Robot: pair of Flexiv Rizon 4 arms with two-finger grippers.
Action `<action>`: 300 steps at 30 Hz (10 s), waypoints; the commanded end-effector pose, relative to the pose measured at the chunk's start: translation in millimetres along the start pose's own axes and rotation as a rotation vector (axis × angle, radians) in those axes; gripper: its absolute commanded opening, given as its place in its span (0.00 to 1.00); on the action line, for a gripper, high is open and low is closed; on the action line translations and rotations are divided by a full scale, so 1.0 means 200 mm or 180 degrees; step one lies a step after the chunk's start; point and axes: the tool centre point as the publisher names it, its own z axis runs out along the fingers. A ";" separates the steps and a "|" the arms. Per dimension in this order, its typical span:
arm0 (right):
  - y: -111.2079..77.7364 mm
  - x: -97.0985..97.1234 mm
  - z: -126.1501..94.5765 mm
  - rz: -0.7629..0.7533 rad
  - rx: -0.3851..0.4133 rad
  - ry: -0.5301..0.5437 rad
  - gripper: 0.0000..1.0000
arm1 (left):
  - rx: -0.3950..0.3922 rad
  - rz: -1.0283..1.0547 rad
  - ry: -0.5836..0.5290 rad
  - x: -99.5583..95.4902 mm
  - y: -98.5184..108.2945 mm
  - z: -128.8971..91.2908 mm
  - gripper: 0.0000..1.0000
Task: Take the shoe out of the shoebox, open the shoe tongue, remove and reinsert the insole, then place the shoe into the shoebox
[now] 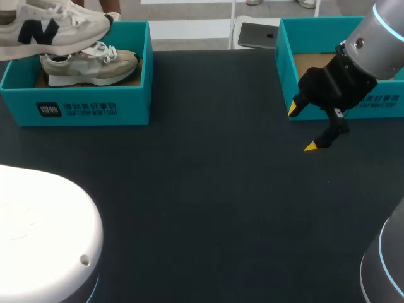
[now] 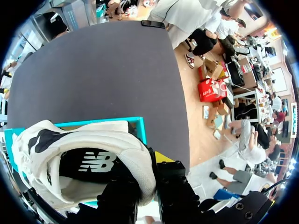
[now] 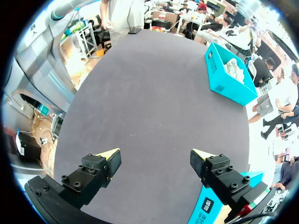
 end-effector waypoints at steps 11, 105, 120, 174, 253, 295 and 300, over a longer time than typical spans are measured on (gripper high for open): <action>0.00 0.00 0.01 0.0004 0.0011 -0.0002 1.00 | -0.0009 0.0004 0.0000 0.00 -0.02 -0.06 0.00; 0.00 0.00 0.01 0.0004 0.0011 -0.0002 1.00 | -0.0344 -0.0250 0.0320 -1.86 -1.41 -0.18 0.00; 0.00 0.00 0.01 0.0004 0.0011 -0.0002 1.00 | -0.0063 -0.0398 0.0496 -2.04 -1.33 0.21 0.00; 0.00 0.00 0.01 0.0004 0.0011 -0.0002 1.00 | 0.0321 -0.0570 -0.0583 -1.96 -1.34 0.41 0.88; 0.00 0.00 0.01 0.0004 0.0011 -0.0002 1.00 | 0.3021 -0.4071 -0.3796 -1.67 -1.40 0.72 1.00; 0.00 0.00 0.01 0.0004 0.0011 -0.0002 1.00 | 0.3075 -0.4286 -0.4009 -1.99 -1.36 0.93 1.00; 0.00 0.00 0.01 0.0004 0.0011 -0.0002 1.00 | 0.3062 -0.4273 -0.4057 -2.09 -1.35 0.92 1.00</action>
